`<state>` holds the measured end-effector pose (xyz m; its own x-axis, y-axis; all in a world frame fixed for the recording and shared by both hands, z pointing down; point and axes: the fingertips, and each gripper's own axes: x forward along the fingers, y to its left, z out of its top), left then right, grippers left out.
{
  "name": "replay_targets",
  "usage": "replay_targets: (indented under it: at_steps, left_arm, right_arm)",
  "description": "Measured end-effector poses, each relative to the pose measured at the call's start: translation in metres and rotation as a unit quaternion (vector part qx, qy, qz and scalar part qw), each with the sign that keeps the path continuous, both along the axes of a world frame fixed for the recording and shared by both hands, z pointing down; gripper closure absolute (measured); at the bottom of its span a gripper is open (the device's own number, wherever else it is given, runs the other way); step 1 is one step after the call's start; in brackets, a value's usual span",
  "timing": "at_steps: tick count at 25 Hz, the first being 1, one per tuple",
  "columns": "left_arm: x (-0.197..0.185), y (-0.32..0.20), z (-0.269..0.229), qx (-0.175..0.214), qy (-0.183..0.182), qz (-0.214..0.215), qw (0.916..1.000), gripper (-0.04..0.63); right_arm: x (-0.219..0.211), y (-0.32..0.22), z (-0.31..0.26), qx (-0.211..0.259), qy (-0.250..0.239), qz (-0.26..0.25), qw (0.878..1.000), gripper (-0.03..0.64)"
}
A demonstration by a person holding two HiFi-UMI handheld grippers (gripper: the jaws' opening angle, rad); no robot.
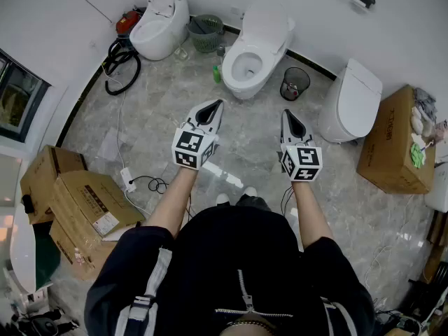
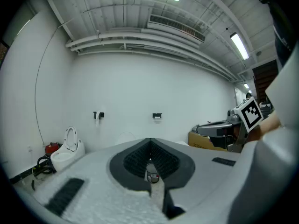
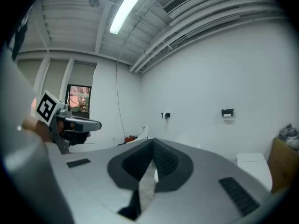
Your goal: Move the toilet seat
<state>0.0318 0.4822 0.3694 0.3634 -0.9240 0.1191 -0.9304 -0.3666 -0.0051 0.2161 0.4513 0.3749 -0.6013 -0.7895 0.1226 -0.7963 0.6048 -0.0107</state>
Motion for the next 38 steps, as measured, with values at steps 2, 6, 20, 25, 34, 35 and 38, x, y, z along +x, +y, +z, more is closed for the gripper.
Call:
replay_targets:
  at_steps: [2, 6, 20, 25, 34, 35, 38]
  left_arm:
    - [-0.002, 0.004, 0.001, -0.001, -0.001, 0.000, 1.0000, 0.595]
    - [-0.008, 0.014, 0.007, -0.009, 0.006, 0.001, 0.9999, 0.595]
    - [-0.042, 0.033, 0.021, -0.014, 0.006, -0.012, 0.9998, 0.594]
    - [-0.046, 0.021, 0.028, -0.020, 0.005, -0.011, 0.9997, 0.594]
    - [-0.058, -0.048, 0.040, -0.032, -0.005, -0.012, 0.9994, 0.594]
    - [-0.060, -0.060, 0.040, -0.032, -0.006, -0.013, 0.9994, 0.594]
    - [-0.067, -0.095, 0.039, -0.031, -0.007, -0.017, 0.9993, 0.594]
  right_arm:
    - [-0.002, 0.005, -0.003, 0.005, -0.007, -0.003, 1.000, 0.612]
    - [-0.005, 0.013, -0.005, 0.008, -0.013, 0.011, 1.000, 0.612]
    - [-0.036, 0.039, 0.008, -0.004, -0.012, -0.001, 1.000, 0.612]
    - [-0.041, 0.028, 0.011, -0.009, -0.014, 0.001, 1.000, 0.618]
    - [-0.058, -0.038, 0.031, -0.029, -0.020, -0.004, 0.999, 0.626]
    - [-0.060, -0.050, 0.032, -0.030, -0.021, -0.006, 0.999, 0.626]
    - [-0.067, -0.086, 0.032, -0.032, -0.029, -0.011, 0.999, 0.626]
